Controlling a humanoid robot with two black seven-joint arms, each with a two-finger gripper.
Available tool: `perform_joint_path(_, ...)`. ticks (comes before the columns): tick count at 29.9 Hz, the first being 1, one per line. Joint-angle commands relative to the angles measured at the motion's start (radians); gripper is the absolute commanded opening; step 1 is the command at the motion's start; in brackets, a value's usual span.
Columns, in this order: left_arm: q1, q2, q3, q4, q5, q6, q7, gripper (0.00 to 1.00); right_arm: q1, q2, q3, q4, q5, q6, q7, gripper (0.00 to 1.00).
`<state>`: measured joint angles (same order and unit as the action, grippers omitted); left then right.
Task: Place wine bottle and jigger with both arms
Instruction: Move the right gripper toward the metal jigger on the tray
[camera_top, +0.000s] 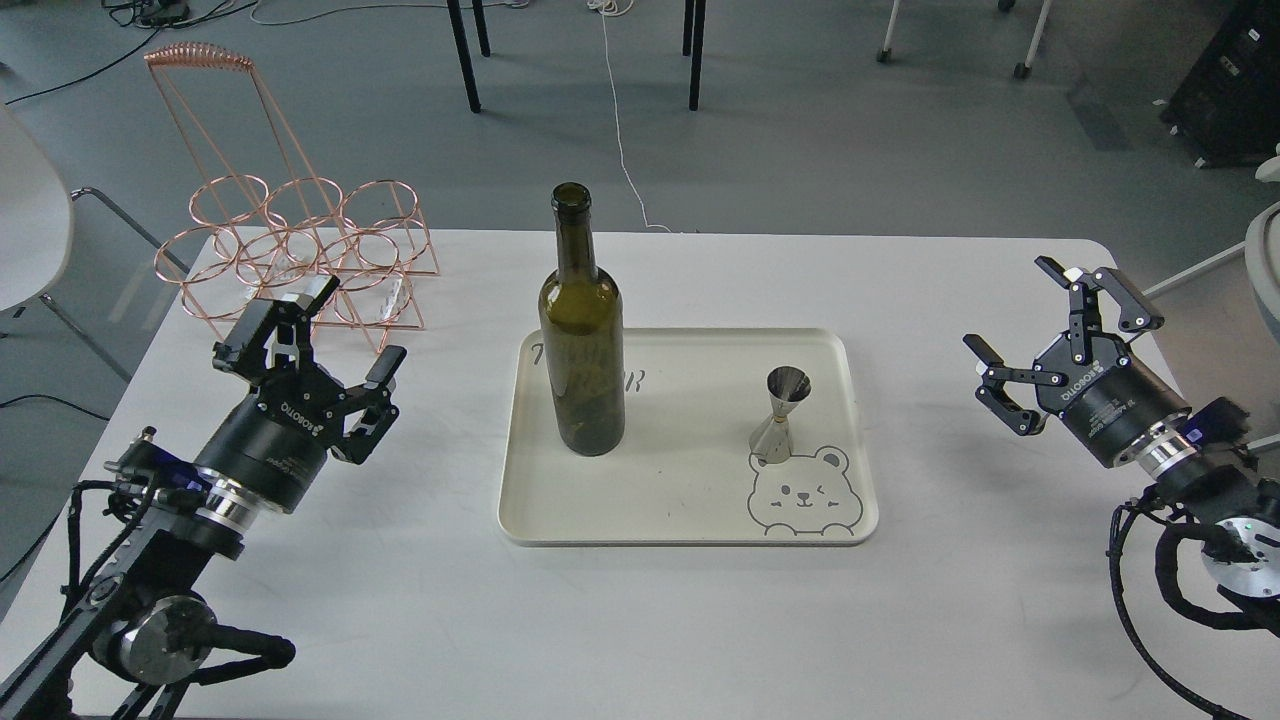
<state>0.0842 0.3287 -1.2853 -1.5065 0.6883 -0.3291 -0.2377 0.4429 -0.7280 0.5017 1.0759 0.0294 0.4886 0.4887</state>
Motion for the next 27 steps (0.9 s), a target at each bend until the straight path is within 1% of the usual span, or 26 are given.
perform_joint_path(1, 0.006, -0.011, -0.008, 0.000, 0.000, -0.004, 0.000, 0.98, -0.003, -0.004, 0.001, -0.001, 0.000, 0.000, 0.000, 0.99)
perform_joint_path(3, 0.006, -0.013, -0.006, 0.000, -0.003, -0.002, 0.006, 0.98, -0.003, -0.010, 0.001, -0.001, 0.000, 0.000, 0.000, 0.99)
perform_joint_path(5, 0.006, -0.011, -0.006, 0.002, -0.009, -0.002, -0.002, 0.98, -0.003, -0.019, 0.001, 0.001, -0.012, 0.000, 0.000, 0.99)
perform_joint_path(8, 0.005, -0.003, -0.009, 0.002, -0.009, -0.008, -0.009, 0.98, 0.000, -0.039, 0.003, 0.010, -0.132, 0.000, 0.000, 0.99)
perform_joint_path(10, 0.000, 0.000, -0.014, 0.003, -0.007, -0.008, -0.043, 0.98, 0.005, -0.056, 0.004, 0.035, -0.262, 0.000, 0.000, 0.99)
perform_joint_path(12, -0.012, 0.013, -0.013, 0.005, 0.003, -0.010, -0.095, 0.98, 0.011, -0.094, 0.004, 0.084, -0.423, 0.000, 0.000, 0.99)
perform_joint_path(16, -0.018, 0.043, -0.011, 0.003, 0.002, -0.008, -0.169, 0.98, 0.013, -0.162, 0.017, 0.171, -0.775, -0.013, 0.000, 0.99)
perform_joint_path(17, -0.023, 0.046, -0.009, 0.003, 0.002, -0.008, -0.190, 0.98, 0.013, -0.169, 0.015, 0.196, -0.874, -0.066, 0.000, 0.99)
perform_joint_path(19, -0.027, 0.046, -0.006, 0.003, 0.002, -0.010, -0.215, 0.98, 0.013, -0.171, 0.015, 0.216, -1.064, -0.201, 0.000, 0.99)
perform_joint_path(22, -0.027, 0.044, -0.002, 0.003, 0.004, -0.010, -0.221, 0.98, 0.005, -0.156, 0.005, 0.202, -1.333, -0.465, 0.000, 0.99)
perform_joint_path(24, -0.026, 0.040, 0.001, 0.002, 0.004, -0.010, -0.223, 0.98, 0.007, -0.119, -0.018, 0.173, -1.474, -0.615, 0.000, 0.99)
perform_joint_path(26, -0.024, 0.036, 0.001, -0.001, 0.004, -0.010, -0.224, 0.98, 0.014, -0.065, -0.052, 0.144, -1.581, -0.712, 0.000, 0.99)
perform_joint_path(27, -0.024, 0.035, 0.001, -0.003, 0.004, -0.010, -0.224, 0.98, 0.019, -0.048, -0.061, 0.127, -1.624, -0.743, 0.000, 0.99)
